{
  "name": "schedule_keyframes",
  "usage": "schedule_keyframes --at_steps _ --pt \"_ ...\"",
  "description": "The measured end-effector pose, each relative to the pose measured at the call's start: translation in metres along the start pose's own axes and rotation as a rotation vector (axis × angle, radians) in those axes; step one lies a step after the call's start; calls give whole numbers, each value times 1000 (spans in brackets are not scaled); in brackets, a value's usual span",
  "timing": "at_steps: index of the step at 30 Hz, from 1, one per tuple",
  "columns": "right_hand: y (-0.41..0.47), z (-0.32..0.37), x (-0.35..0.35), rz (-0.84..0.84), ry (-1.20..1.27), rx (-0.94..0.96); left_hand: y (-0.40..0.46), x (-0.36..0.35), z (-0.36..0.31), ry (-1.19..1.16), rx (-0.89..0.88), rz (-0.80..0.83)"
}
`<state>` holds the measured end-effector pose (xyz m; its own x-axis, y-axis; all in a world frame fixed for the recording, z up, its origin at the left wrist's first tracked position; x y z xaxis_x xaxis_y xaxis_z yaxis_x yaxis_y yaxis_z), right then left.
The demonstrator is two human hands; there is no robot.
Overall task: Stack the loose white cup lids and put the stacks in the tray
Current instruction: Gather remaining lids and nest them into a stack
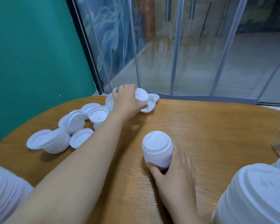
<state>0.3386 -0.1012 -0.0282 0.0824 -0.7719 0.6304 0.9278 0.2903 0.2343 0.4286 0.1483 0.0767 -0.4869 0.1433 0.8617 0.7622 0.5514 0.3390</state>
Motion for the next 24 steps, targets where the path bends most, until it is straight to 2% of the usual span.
schedule_keyframes --at_steps 4,9,16,24 --pt "-1 2 0 3 5 -3 -54 36 -3 -372 85 36" --pt "-1 3 -1 17 8 -3 -135 44 4 -739 112 196" --pt "-2 9 -6 20 16 61 -180 16 19 -733 90 332" --pt "-1 13 -8 43 2 90 -179 1 18 -706 49 347"
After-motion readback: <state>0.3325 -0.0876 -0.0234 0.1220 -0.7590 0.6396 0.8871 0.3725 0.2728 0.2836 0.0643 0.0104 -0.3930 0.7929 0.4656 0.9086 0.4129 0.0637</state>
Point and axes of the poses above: each hand's wrist, its own y-axis towards the middle knuckle, its own x-axis out of the back of the hand, z = x × y, the point moved 9 cm from there along y, towards the middle knuckle, and after that the axes turned 5 degrees about x, right-handed, at the moved point
